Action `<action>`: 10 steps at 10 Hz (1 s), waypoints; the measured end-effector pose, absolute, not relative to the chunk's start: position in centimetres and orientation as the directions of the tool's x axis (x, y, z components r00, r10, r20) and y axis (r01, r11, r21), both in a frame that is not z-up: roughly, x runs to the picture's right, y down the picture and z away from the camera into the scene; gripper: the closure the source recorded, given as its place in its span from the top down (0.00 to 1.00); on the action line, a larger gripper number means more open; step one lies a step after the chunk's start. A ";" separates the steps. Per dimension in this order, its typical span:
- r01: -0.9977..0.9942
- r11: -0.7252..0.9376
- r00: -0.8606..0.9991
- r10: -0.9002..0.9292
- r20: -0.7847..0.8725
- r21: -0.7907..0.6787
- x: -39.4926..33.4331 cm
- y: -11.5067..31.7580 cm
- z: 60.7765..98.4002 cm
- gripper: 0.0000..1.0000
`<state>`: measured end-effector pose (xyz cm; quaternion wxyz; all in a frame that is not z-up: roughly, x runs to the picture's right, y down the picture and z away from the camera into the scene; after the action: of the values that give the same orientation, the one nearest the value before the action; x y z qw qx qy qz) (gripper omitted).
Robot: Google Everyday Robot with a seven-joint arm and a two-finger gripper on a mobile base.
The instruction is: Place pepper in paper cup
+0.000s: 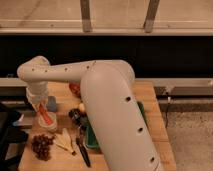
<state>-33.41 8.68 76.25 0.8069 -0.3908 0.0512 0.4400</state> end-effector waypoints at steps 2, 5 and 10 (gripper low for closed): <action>-0.758 0.302 0.597 0.679 -0.428 -0.578 -32.9 8.5 76.2 0.65; -0.756 0.311 0.594 0.695 -0.405 -0.576 -33.1 7.8 76.1 0.80; -0.743 0.359 0.612 0.705 -0.357 -0.565 -33.5 5.2 76.3 0.80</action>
<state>-33.45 5.23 76.25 0.8239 -0.3569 0.0262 0.4395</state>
